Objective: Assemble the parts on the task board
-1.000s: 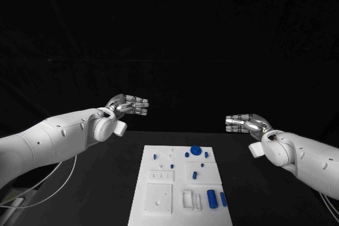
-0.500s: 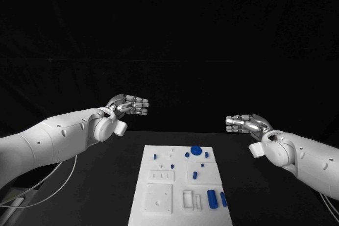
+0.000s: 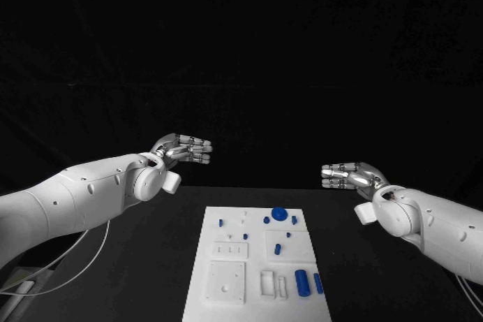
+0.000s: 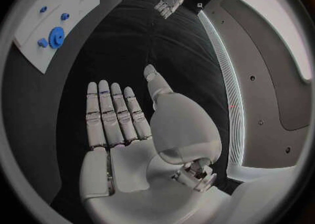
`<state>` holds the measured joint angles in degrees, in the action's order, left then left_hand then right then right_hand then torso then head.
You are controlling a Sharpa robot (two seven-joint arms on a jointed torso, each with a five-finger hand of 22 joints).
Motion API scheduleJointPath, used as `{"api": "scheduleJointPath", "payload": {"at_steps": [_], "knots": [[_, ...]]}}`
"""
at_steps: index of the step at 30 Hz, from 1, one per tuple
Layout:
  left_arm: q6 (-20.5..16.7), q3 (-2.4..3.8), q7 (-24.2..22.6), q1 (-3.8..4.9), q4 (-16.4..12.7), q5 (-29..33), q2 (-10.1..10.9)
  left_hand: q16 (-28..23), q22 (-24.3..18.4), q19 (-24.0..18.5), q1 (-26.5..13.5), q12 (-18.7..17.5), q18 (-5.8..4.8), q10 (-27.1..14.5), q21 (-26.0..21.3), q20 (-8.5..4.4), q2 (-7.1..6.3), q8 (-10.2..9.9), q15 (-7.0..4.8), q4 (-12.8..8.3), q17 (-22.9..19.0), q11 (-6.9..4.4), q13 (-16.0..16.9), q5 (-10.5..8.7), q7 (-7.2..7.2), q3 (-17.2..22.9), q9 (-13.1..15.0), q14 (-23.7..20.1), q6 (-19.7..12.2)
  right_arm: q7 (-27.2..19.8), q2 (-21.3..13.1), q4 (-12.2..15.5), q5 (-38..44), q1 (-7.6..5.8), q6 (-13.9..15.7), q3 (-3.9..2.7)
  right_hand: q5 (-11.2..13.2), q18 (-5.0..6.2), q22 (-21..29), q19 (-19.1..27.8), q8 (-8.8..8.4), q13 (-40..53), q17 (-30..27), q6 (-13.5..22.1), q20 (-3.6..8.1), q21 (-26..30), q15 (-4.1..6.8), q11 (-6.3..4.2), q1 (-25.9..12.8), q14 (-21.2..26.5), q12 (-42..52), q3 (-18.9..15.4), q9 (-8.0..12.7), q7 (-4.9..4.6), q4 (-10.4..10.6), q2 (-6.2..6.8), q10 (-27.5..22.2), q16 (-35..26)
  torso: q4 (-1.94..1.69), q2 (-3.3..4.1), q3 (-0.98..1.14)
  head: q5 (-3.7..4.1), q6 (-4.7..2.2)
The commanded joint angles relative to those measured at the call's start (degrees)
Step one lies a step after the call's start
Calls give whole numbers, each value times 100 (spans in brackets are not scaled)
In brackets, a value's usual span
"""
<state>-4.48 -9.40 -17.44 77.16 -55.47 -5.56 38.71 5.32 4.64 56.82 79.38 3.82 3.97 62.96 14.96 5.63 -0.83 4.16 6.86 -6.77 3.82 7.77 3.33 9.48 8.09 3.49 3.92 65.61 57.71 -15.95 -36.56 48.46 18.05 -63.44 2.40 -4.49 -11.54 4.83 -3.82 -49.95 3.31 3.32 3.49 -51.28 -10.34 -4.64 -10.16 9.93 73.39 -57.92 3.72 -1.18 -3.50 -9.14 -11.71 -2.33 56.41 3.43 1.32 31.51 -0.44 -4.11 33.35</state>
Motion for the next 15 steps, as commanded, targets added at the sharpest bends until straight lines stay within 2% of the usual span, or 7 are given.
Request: {"api": "scheduleJointPath", "payload": {"at_steps": [1, 15], "knots": [[40, 4, -77, 3, -2, 29, -10, -23, -8, -2, -7, -18, 55, -40, 32, 18, 54, -25, -9, -33, -6, -10, 5, -22, 24, -10, -3, 14, -13, -66, 5, -1, -18, 4, -29, -6, -12, 74, -1, 7, 9, 0, -4, -23, 2, 17, 8, 17, 3, 13, -27, -13, 3, -13, -27, -74, 4, 2, 1, 0, 1, -2, -4], [39, 4, -78, 3, 0, 29, -14, -23, -8, -2, -7, -18, 55, -40, 32, 18, 54, -25, -9, -33, -6, -10, 5, -22, 24, -10, -3, 14, -13, -64, 2, -1, -20, 10, -23, -6, -12, 74, -1, 7, 9, 0, -4, -23, 2, 17, 8, 17, 3, 13, -27, -13, 3, -13, -27, -74, 4, 2, -1, 1, 1, 1, 5]]}}
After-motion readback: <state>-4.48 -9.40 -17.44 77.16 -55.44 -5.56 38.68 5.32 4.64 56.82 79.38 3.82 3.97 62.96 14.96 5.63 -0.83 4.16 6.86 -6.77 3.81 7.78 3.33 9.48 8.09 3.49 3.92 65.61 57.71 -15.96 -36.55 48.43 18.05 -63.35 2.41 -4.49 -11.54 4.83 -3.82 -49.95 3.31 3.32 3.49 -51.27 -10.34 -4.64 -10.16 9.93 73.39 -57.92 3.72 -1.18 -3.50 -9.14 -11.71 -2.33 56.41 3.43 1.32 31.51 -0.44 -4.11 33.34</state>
